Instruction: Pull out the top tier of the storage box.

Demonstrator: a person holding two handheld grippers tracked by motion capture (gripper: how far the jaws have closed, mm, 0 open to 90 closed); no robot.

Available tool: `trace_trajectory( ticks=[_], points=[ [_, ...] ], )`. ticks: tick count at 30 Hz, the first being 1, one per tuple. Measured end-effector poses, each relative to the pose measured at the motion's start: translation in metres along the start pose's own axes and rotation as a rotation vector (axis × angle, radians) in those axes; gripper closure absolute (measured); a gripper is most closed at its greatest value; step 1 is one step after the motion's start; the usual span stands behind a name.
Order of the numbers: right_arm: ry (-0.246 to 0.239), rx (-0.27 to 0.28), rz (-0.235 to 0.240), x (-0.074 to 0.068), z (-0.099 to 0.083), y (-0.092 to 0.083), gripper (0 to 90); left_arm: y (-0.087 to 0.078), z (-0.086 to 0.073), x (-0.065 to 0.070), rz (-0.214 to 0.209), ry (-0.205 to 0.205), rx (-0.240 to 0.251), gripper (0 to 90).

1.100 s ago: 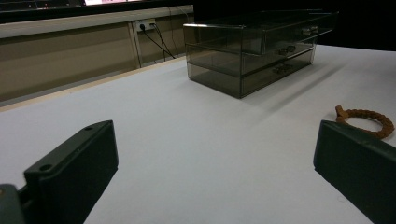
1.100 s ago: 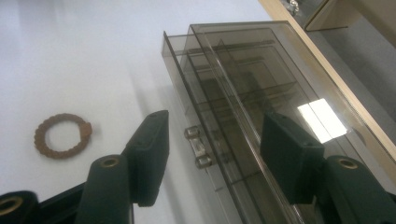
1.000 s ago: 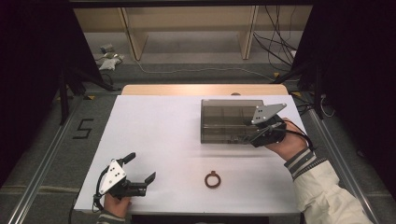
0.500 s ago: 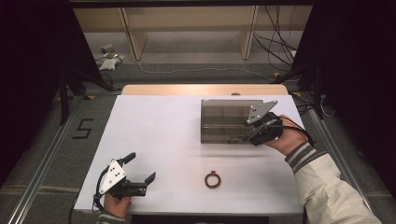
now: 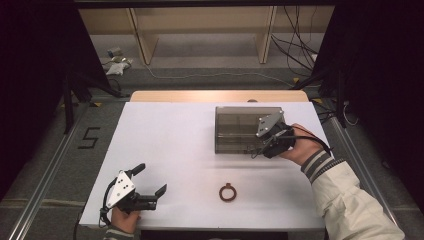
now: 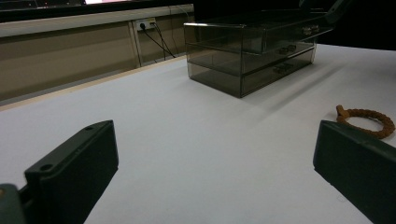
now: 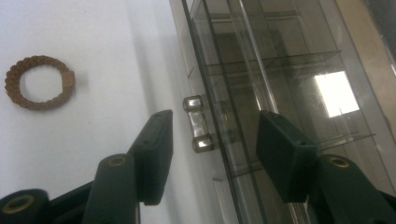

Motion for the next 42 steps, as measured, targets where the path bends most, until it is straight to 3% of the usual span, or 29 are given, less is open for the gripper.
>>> trace_trajectory(
  ticks=[10, 14, 27, 42],
  points=[
    [-0.022, -0.056, -0.002, -0.002, -0.002, 0.009, 50.3, 0.001, 0.000, -0.001, 0.007, -0.003, -0.003, 0.8],
    [-0.040, -0.081, -0.016, -0.002, -0.003, 0.013, 57.1, 0.001, 0.000, -0.001, 0.010, -0.005, -0.005, 1.0],
    [-0.089, -0.159, -0.036, -0.001, -0.006, 0.023, 66.0, 0.001, 0.000, -0.001, 0.010, -0.004, -0.006, 1.1],
    [-0.125, -0.179, -0.050, -0.005, -0.002, 0.023, 71.5, 0.000, 0.000, 0.000, 0.002, -0.004, 0.001, 0.9]
  ],
)
Point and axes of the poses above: each handheld gripper's, and its own axes: y roughly forward along the jaws, z roughly out of its top, x roughly to its right, the point moved 10 cm from there along y, roughly forward along the jaws, and after that the axes turned 7 degrees about -x, right-handed, at the moved point
